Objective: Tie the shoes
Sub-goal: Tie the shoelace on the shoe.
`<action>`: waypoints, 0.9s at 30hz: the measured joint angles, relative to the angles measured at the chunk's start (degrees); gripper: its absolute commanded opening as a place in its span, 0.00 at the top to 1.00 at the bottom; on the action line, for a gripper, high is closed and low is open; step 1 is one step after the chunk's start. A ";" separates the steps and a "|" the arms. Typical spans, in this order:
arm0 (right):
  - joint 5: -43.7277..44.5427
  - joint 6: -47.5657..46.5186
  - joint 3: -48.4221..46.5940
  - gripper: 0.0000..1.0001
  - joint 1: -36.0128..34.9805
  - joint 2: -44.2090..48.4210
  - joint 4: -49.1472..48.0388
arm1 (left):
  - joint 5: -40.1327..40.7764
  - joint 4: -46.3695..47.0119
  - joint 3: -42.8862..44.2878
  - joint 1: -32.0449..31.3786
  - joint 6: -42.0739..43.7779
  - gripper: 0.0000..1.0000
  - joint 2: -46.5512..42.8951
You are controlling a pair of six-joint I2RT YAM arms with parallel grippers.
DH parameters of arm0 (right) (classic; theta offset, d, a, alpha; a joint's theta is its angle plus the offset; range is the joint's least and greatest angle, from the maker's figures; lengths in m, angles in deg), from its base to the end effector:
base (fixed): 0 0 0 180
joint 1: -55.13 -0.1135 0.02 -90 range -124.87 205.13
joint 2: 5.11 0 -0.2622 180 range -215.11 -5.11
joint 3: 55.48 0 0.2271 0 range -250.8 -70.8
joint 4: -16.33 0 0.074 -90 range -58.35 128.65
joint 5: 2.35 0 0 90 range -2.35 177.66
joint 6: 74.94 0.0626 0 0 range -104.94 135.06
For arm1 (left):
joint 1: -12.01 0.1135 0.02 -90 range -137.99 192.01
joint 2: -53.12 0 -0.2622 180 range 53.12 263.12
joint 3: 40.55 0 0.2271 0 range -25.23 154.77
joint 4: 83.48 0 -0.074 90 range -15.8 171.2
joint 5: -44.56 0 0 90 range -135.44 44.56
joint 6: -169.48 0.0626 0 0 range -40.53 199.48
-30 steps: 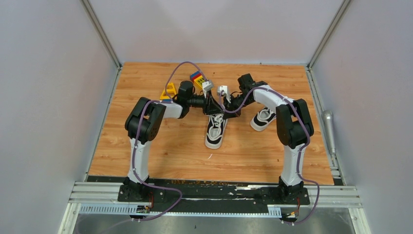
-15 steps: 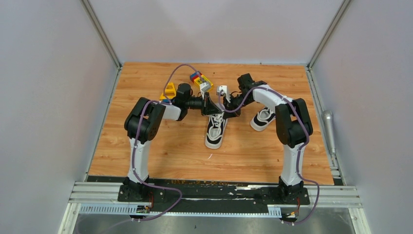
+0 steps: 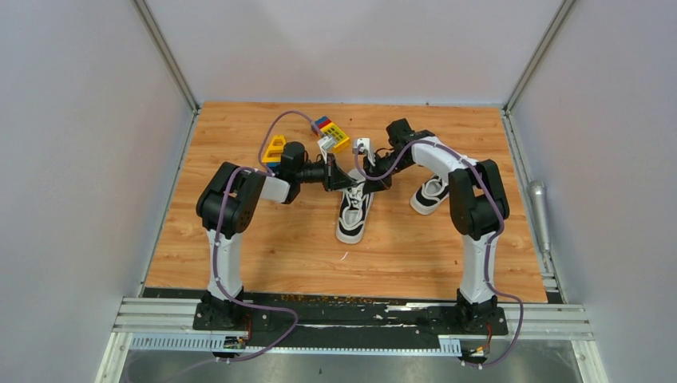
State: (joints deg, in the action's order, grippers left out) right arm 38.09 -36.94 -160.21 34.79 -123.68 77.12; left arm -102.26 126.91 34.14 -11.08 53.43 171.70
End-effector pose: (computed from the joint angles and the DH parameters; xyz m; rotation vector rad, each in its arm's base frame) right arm 0.3550 0.1824 0.1789 -1.5854 1.9072 1.0082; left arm 0.3606 -0.2107 0.1610 0.7200 1.8172 -1.4739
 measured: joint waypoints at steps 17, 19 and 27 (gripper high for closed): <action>-0.24 2.54 -2.60 0.96 0.83 -0.55 3.67 | -1.16 2.40 0.26 -0.66 -2.38 0.50 0.00; -0.17 2.67 -2.71 0.96 0.94 -0.96 3.98 | -1.11 2.19 1.29 -1.18 -1.66 0.48 0.00; 0.09 2.71 -2.91 0.96 0.92 -2.23 4.83 | -0.96 -5.07 9.18 -3.02 8.02 0.48 0.07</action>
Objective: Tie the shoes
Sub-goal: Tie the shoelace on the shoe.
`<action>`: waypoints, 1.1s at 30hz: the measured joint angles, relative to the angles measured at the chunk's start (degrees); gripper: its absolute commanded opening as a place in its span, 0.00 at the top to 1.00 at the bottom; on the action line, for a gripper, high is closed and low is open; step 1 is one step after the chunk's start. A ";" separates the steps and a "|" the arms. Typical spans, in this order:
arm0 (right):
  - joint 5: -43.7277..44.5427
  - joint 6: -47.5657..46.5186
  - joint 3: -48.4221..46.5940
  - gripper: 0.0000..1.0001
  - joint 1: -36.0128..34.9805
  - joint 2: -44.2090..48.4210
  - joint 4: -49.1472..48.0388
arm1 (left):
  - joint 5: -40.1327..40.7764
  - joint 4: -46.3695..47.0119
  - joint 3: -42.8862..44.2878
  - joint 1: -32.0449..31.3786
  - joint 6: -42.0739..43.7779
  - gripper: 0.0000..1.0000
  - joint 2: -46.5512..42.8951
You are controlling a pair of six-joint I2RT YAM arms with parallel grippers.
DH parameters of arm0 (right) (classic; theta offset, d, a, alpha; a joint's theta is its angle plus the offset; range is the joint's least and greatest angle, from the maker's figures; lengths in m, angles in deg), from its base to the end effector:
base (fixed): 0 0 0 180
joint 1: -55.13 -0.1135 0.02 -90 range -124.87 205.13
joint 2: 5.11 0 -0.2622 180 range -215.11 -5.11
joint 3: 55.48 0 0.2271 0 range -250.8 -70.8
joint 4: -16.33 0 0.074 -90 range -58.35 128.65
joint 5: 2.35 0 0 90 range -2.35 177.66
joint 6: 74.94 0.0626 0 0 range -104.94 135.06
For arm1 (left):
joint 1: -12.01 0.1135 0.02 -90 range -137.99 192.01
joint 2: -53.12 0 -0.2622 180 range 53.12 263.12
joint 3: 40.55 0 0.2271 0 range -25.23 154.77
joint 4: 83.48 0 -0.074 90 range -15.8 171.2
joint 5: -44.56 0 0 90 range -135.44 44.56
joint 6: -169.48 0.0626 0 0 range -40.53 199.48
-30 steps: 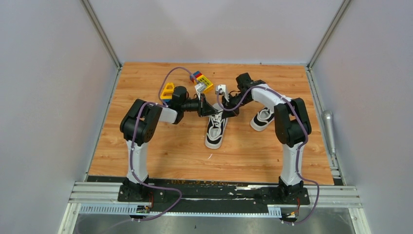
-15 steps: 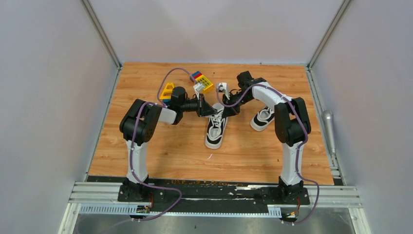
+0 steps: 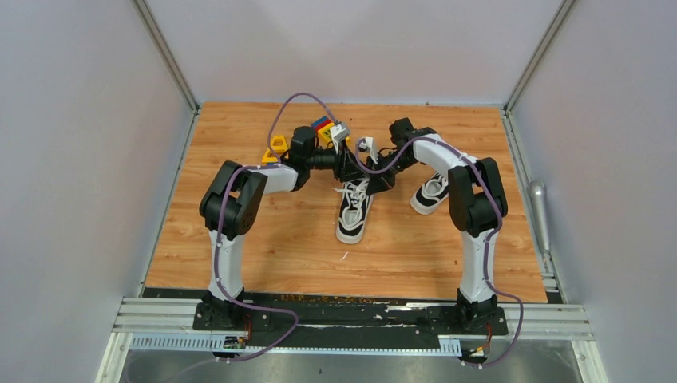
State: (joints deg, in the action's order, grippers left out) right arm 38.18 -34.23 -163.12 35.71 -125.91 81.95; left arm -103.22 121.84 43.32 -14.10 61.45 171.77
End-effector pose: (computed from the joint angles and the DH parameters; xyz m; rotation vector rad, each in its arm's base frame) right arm 0.3593 0.1771 0.1745 -1.5259 2.0289 1.0647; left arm 0.3701 -0.2404 0.1964 0.9131 1.6409 -1.4114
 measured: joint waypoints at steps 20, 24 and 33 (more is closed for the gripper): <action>0.09 0.00 -0.46 0.96 0.11 0.00 0.35 | -1.33 -22.36 3.48 -1.51 19.45 0.57 0.26; 0.09 0.00 -0.79 0.96 0.11 0.00 0.70 | -1.73 -23.12 4.57 -2.32 20.02 0.73 0.85; 1.01 -0.09 -0.87 0.95 0.46 0.00 0.72 | -1.77 -23.32 5.01 -2.56 19.39 0.99 1.05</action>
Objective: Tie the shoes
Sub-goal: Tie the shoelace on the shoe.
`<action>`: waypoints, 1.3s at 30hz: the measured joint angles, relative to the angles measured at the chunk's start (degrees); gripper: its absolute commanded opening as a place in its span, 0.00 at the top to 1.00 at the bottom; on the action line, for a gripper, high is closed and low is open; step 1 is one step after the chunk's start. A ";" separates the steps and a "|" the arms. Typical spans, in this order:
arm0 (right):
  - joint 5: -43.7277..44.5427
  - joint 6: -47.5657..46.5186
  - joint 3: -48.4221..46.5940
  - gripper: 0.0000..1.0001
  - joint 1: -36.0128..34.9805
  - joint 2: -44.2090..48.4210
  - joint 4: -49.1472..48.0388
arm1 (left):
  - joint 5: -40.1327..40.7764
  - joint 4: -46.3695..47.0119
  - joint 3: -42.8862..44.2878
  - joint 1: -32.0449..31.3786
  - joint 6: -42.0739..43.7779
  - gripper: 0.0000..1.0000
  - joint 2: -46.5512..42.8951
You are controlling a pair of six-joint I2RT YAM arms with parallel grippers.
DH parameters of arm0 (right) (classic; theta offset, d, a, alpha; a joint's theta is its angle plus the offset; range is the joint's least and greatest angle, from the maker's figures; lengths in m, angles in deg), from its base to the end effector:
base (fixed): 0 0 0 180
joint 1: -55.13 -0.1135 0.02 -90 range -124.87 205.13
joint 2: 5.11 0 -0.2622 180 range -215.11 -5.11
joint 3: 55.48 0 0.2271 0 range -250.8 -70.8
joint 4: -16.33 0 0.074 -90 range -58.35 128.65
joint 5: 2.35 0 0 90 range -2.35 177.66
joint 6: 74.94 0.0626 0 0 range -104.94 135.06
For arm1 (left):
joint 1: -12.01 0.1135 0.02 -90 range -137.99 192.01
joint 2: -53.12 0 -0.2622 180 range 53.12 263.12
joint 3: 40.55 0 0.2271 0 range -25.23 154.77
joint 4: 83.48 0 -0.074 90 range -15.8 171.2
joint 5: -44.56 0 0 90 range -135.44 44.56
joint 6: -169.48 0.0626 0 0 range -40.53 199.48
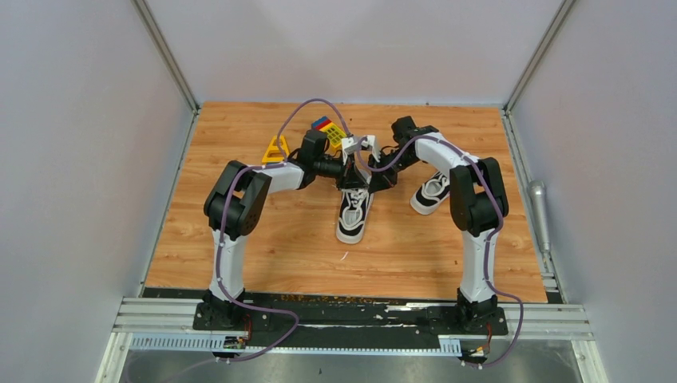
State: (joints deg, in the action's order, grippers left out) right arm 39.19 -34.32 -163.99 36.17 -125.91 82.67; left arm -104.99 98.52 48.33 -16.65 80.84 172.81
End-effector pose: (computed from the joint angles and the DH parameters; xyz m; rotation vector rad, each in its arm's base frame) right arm 0.3621 0.1739 0.1771 -1.5233 2.0411 1.0385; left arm 0.3581 -0.2572 0.1740 1.1455 1.7176 -1.3602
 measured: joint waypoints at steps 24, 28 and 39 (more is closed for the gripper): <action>-5.84 -3.93 3.72 0.62 1.84 0.31 0.22 | 1.66 20.57 -8.76 2.97 -21.62 1.00 1.22; -6.10 -4.50 5.14 0.63 2.56 0.61 -1.18 | 1.64 23.06 -8.79 3.39 -24.35 1.00 1.64; -6.14 -3.15 6.25 0.63 2.64 1.31 -7.32 | 1.57 24.52 -8.79 3.63 -26.43 1.00 2.86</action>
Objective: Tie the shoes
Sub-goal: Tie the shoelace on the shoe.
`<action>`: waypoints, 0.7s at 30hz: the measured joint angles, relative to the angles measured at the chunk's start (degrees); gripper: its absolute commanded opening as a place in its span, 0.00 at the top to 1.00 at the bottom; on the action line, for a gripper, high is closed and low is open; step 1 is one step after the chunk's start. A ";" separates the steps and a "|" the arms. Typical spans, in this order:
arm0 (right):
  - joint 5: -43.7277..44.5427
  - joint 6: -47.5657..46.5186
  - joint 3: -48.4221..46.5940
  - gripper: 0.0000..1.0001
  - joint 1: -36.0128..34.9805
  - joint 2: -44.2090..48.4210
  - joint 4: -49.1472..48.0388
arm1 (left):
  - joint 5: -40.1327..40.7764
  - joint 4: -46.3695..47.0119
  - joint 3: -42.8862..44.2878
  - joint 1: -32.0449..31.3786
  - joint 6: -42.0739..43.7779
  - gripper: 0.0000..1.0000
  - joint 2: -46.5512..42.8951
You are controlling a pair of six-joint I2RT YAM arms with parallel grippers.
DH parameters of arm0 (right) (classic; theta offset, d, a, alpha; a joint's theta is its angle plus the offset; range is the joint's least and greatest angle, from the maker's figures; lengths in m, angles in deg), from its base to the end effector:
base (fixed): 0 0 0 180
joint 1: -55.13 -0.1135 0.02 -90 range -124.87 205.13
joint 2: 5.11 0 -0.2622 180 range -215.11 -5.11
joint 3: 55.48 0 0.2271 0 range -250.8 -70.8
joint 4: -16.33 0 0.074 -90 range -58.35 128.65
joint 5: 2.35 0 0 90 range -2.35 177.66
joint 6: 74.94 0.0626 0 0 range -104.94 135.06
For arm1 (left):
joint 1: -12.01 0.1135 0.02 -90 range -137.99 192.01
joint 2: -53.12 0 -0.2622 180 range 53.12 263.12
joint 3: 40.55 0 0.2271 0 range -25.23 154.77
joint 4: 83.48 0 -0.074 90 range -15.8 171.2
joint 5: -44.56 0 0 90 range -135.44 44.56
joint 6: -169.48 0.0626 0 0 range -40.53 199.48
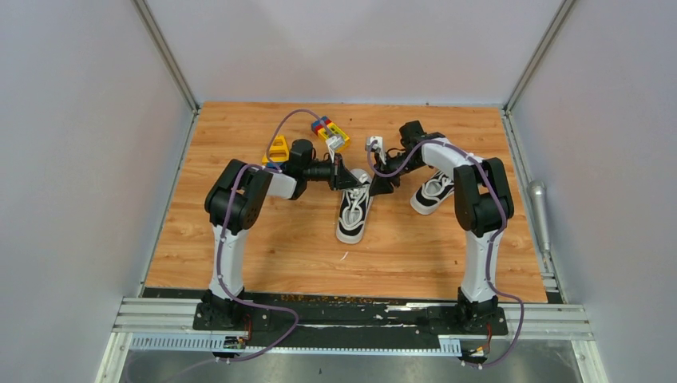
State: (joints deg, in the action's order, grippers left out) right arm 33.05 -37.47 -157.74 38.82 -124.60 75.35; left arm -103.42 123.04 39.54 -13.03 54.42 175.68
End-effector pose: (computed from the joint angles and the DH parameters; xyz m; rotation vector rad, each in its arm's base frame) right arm 0.3621 0.1591 0.1674 -1.4867 1.9042 1.0925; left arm 0.3687 -0.2308 0.1517 0.7693 1.8416 -1.5125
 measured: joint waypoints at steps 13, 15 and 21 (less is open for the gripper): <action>-1.09 0.20 0.00 0.64 -1.33 0.00 -3.39 | 0.00 -0.02 0.00 0.02 -0.35 1.00 0.37; -1.33 0.20 0.00 0.65 -1.70 0.00 -3.74 | 0.00 -0.02 0.00 0.02 -0.39 1.00 0.39; -1.64 -0.15 0.00 0.71 -2.73 0.00 -3.96 | 0.00 0.00 0.00 0.02 -0.61 1.00 0.39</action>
State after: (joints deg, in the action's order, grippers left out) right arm 31.41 -37.62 -157.74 36.08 -124.60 71.40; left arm -103.42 123.04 39.54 -13.00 53.80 176.07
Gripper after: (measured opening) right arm 0.321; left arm 0.008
